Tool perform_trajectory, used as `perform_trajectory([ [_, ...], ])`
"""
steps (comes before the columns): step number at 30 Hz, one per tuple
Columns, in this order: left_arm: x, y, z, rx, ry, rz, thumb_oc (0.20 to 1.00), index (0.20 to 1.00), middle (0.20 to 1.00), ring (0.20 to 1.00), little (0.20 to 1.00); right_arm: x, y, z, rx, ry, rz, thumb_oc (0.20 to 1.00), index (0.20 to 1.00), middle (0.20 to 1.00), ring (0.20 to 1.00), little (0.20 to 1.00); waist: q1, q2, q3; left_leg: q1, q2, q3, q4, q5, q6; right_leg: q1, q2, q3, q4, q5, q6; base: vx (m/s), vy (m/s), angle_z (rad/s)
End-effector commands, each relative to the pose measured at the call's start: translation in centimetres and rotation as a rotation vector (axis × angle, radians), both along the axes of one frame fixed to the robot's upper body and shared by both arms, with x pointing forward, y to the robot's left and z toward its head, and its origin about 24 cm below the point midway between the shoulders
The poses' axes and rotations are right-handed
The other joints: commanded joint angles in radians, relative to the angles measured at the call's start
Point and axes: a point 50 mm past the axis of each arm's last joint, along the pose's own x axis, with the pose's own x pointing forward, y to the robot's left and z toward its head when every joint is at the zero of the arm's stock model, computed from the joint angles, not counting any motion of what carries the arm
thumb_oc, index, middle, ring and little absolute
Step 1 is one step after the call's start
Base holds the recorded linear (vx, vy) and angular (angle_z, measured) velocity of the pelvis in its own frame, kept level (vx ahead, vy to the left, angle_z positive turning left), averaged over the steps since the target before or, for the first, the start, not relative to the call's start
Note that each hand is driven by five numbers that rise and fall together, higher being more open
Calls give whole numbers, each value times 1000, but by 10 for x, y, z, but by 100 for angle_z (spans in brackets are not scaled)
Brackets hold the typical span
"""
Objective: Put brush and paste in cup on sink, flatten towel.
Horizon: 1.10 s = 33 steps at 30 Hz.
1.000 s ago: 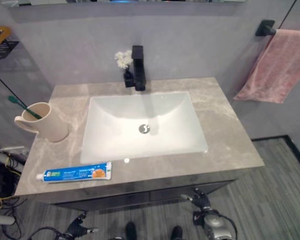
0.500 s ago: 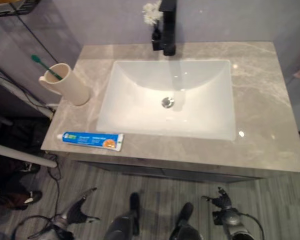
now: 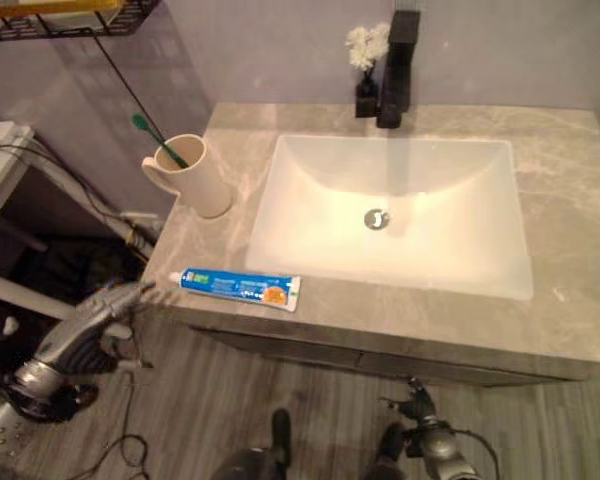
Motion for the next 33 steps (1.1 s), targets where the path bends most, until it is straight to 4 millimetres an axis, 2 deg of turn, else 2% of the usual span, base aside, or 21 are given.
perform_trajectory([
  [1, 4, 6, 26, 90, -88, -18, 1000, 1000, 1000, 1000, 1000, -13, 1, -5, -6, 65, 109, 1000, 1000, 1000, 1000, 1000, -9, -18, -51, -31, -5, -37, 7, -18, -6, -17, -72, 39, 47, 25, 68, 81, -9, -13],
  [5, 6, 2, 30, 72, -117, -34, 1000, 1000, 1000, 1000, 1000, -20, 0, -6, -3, 82, 107, 1000, 1000, 1000, 1000, 1000, -24, -24, -65, -22, -8, -34, 7, -26, -6, -5, -77, 33, 36, 27, 72, 48, -1, 1],
  [9, 9, -2, 24, 4, -105, -34, 1000, 1000, 1000, 1000, 1000, -20, 0, -8, -13, 91, 102, 1000, 1000, 1000, 1000, 1000, -30, -21, -66, -9, -11, -18, 7, -32, -5, -5, -72, 56, 18, 34, 74, 18, 8, -6],
  [14, 10, -6, 18, -47, -60, -46, 1000, 1000, 1000, 1000, 1000, -27, -1, -10, -17, 112, 105, 1000, 1000, 1000, 1000, 1000, -49, -33, -60, 1, 0, 5, 10, -37, -5, -11, -56, 85, 3, 37, 71, 26, -19, -25],
  [19, 16, -3, 17, 8, -58, -40, 1000, 1000, 1000, 1000, 1000, -24, 3, -11, 5, 108, 86, 1000, 1000, 1000, 1000, 1000, -64, -54, -51, 9, 9, 31, 13, -38, -8, -23, -46, 113, -2, 40, 68, 13, -28, -11],
  [22, 18, -4, 15, 20, -51, -42, 1000, 1000, 1000, 1000, 1000, -30, 4, -15, 6, 135, 99, 1000, 1000, 1000, 1000, 1000, -76, -67, -55, 19, 15, 53, 12, -42, -9, -30, -40, 136, -7, 42, 66, 26, -18, -22],
  [33, 26, 7, 0, -18, -9, 26, 1000, 1000, 1000, 1000, 1000, -37, 2, -18, 34, 157, 47, 1000, 1000, 1000, 1000, 1000, -99, -78, -50, 30, 22, 91, 9, -47, -11, -52, -29, 177, -14, 47, 65, 18, -7, -16],
])
